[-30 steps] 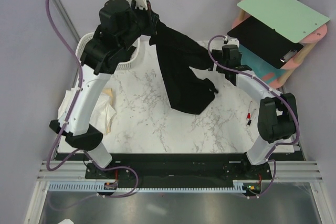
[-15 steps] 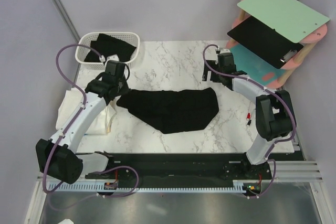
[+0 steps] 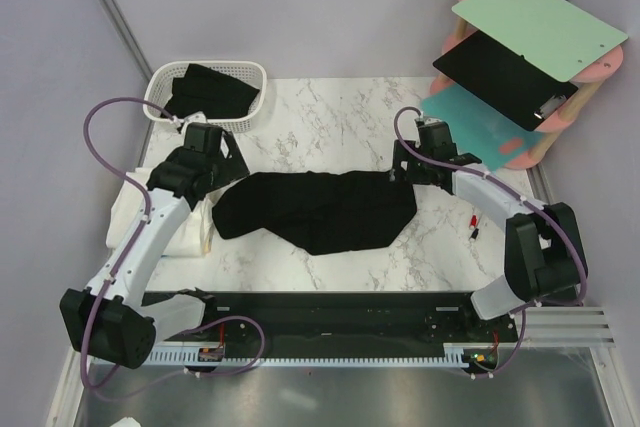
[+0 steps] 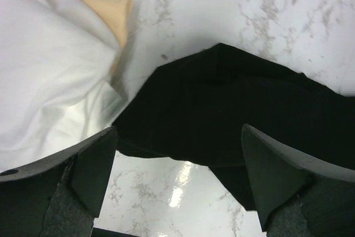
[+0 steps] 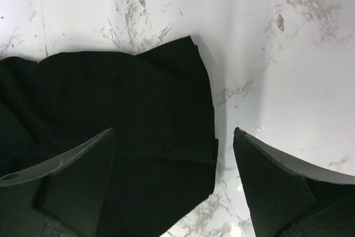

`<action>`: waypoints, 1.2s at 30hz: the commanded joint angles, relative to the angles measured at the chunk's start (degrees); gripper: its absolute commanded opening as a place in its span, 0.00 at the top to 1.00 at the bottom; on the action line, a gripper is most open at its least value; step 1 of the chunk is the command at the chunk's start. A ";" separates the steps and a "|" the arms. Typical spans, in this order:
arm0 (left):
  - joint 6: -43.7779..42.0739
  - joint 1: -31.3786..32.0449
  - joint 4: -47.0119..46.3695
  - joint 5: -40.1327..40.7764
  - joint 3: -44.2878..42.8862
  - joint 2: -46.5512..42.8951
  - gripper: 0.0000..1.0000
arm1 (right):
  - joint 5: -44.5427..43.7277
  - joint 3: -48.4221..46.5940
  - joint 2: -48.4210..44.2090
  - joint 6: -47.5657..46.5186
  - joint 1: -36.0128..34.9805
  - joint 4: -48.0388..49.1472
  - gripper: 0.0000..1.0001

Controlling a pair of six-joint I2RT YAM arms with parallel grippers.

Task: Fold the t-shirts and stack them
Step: Move the tshirt to the center of the board, then flatten out the tshirt

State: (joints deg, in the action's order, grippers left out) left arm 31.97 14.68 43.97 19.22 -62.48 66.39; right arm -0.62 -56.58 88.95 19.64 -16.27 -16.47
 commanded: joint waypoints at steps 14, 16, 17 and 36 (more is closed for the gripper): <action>-5.77 22.41 -5.91 -1.74 -5.20 22.62 0.00 | 0.35 5.42 3.86 4.27 0.10 4.68 0.35; -6.12 23.55 -5.82 0.19 -6.25 25.09 0.00 | 0.45 5.16 4.56 4.35 0.19 5.39 0.36; -6.13 24.16 -5.73 1.68 -6.60 27.10 0.00 | 0.53 5.07 5.00 4.27 0.10 5.92 0.42; -6.73 24.08 1.73 17.78 -14.68 22.83 0.98 | -4.46 4.64 -4.47 3.30 0.19 4.61 1.00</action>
State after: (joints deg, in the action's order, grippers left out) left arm 26.81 39.24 43.68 30.48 -72.47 96.57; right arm -1.13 -50.68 90.54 23.62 -16.27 -11.99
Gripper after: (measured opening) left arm 0.032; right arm 0.021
